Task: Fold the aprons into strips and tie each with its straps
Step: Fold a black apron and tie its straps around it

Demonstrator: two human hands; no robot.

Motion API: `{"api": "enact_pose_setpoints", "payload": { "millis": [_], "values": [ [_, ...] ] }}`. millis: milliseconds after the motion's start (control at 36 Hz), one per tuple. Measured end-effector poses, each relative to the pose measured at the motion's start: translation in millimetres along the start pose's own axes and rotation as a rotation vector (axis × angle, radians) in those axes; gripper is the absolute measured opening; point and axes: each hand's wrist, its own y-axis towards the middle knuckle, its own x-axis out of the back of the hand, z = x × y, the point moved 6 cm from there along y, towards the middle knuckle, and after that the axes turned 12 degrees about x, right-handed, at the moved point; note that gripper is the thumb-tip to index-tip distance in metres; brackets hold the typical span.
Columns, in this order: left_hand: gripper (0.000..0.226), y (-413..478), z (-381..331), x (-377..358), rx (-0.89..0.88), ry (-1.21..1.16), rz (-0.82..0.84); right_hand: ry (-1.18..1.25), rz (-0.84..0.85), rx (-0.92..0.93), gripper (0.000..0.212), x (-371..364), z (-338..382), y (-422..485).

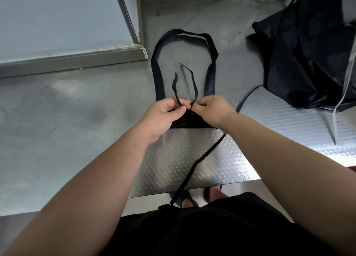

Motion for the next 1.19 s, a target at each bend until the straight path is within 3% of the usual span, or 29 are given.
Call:
{"api": "enact_pose_setpoints", "payload": {
  "millis": [139, 222, 278, 389, 500, 639, 778, 944, 1195],
  "values": [
    [0.029, 2.8, 2.0, 1.9, 0.004, 0.003, -0.046, 0.004, 0.073, 0.023, 0.054, 2.5, -0.3, -2.5],
    [0.027, 2.5, 2.3, 1.8, 0.0, 0.038, -0.054, -0.076, 0.143, 0.076, 0.03, -1.4, 2.5, -6.1],
    [0.023, 2.0, 1.8, 3.3, 0.003, 0.018, -0.047, -0.08, 0.136, 0.084, 0.027, -3.0, 2.5, -6.4],
    [0.027, 3.5, 3.2, 7.2, 0.026, 0.001, -0.042, 0.126, 0.146, -0.017, 0.01, 4.6, 0.4, -6.6],
    [0.03, 3.4, 3.1, 4.9, 0.017, 0.028, -0.049, 0.075, 0.16, -0.046, 0.028, 5.3, 0.4, 0.1],
    [0.029, 2.6, 2.2, 6.1, 0.023, 0.018, -0.053, -0.08, 0.168, 0.008, 0.03, 1.0, 4.2, 1.4],
    [0.028, 0.7, 0.5, 3.6, 0.012, -0.031, -0.019, -0.127, 0.076, -0.029, 0.05, 0.6, 3.7, 3.9],
    [0.025, 3.1, 2.4, 4.9, 0.01, -0.033, -0.041, 0.001, 0.139, 0.035, 0.027, 3.6, 4.0, -4.7],
    [0.019, 2.4, 1.8, 6.5, 0.034, -0.046, -0.074, -0.214, 0.01, 0.086, 0.034, -5.2, 0.2, -4.7]
  ]
}}
